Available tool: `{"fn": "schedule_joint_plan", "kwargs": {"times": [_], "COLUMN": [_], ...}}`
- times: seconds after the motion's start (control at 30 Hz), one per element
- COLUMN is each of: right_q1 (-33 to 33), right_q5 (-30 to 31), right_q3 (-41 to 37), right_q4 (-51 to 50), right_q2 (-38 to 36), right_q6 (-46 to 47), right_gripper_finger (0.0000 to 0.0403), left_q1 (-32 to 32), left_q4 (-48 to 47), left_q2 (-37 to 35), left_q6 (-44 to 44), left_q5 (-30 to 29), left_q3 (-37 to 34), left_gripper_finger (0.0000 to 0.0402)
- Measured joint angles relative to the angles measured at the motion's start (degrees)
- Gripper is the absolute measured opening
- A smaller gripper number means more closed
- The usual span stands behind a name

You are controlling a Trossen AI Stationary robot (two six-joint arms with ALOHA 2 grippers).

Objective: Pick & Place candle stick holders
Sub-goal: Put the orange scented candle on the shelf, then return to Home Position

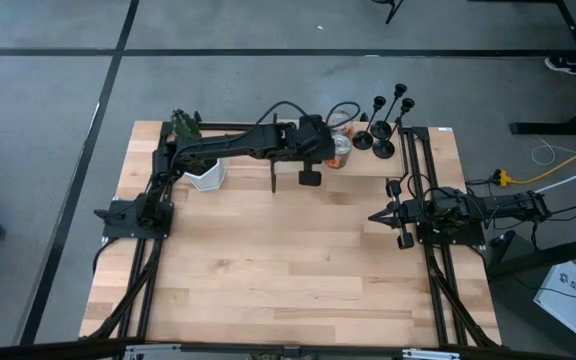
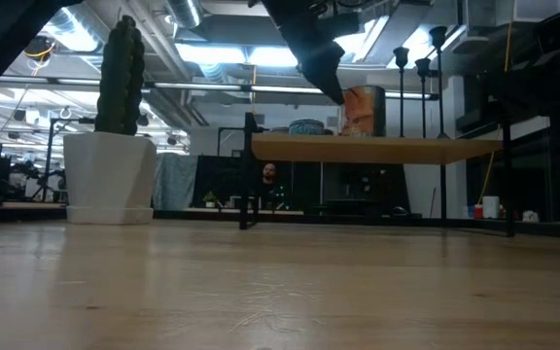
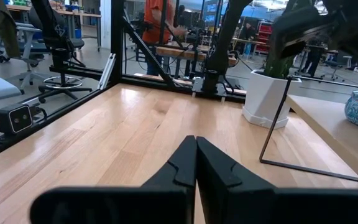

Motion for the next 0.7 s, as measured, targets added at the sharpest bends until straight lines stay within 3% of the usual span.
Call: {"fn": "schedule_joint_plan", "kwargs": {"times": [0.27,0.5,0.6,0.7], "right_q1": [-0.01,-0.02,0.0,-0.02], "right_q5": [0.0,0.0,0.0,0.0], "right_q3": [0.0,0.0,0.02,0.02], "right_q4": [-0.01,-0.01,0.0,-0.01], "right_q2": [0.0,0.01,0.01,0.0], "right_q6": [0.0,0.0,0.0,-0.02], "right_gripper_finger": [0.0011,0.0011,0.0011,0.0011], "left_q1": [0.06,0.07,-1.86,-4.52], "left_q4": [-4.01,-12.33,-8.74,-0.79], "left_q2": [-1.0,-8.15,-12.58,-18.72], "left_q6": [-4.98,-10.48,-11.07,-11.93], "left_q5": [4.14,15.86,17.21,17.66], "left_q3": [0.0,-1.08,-6.77,-17.62], "left_gripper_finger": [0.0001,0.0001,0.0002,0.0001]}}
